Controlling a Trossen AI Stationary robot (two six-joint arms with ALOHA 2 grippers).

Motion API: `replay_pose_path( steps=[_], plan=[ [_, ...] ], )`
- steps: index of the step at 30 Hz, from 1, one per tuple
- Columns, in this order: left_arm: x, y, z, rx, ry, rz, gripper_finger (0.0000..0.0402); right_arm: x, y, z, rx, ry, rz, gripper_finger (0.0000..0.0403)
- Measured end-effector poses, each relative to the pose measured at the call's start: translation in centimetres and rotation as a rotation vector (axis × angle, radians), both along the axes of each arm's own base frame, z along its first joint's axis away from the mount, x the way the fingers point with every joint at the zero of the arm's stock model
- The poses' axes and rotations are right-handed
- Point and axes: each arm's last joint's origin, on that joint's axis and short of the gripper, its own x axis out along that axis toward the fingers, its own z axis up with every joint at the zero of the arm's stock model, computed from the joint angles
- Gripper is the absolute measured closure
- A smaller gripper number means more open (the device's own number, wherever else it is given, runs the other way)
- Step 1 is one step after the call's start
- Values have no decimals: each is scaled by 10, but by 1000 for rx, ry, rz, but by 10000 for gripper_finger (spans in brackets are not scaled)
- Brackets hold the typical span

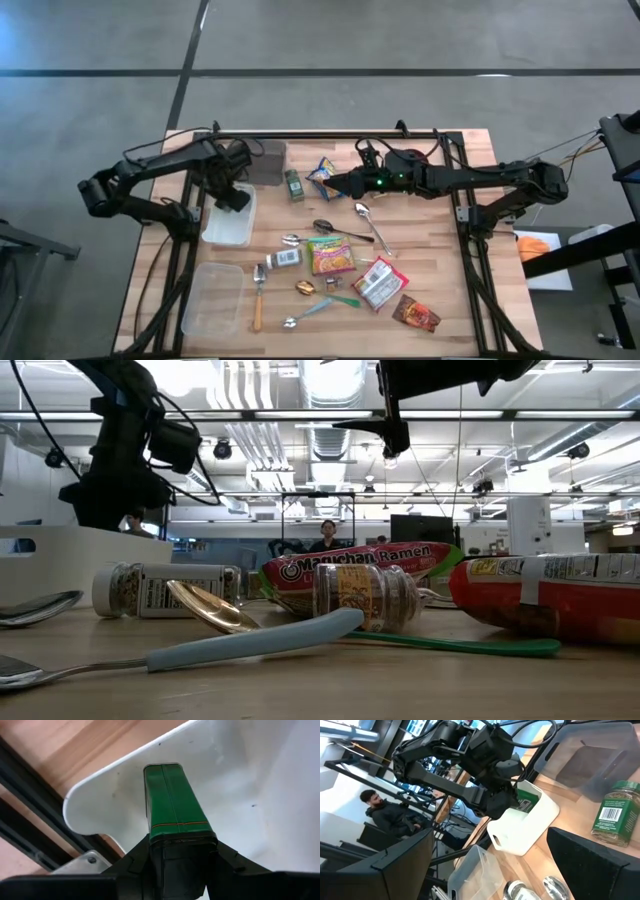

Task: Pick & Place Food Item
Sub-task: Put the black seasoning can into the white bin

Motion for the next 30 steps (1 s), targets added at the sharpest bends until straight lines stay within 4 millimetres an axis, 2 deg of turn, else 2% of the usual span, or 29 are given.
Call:
replay_pose_path(
  steps=[10,20,30],
  plan=[
    [-6,4,-3,22,50,247,281,0,0,0,3,-1,0,19],
    [-14,4,-13,-1,81,322,279,0,3,0,3,-1,10,19],
    [-14,4,-14,7,81,298,201,0,4,0,0,-1,13,19]
  ],
)
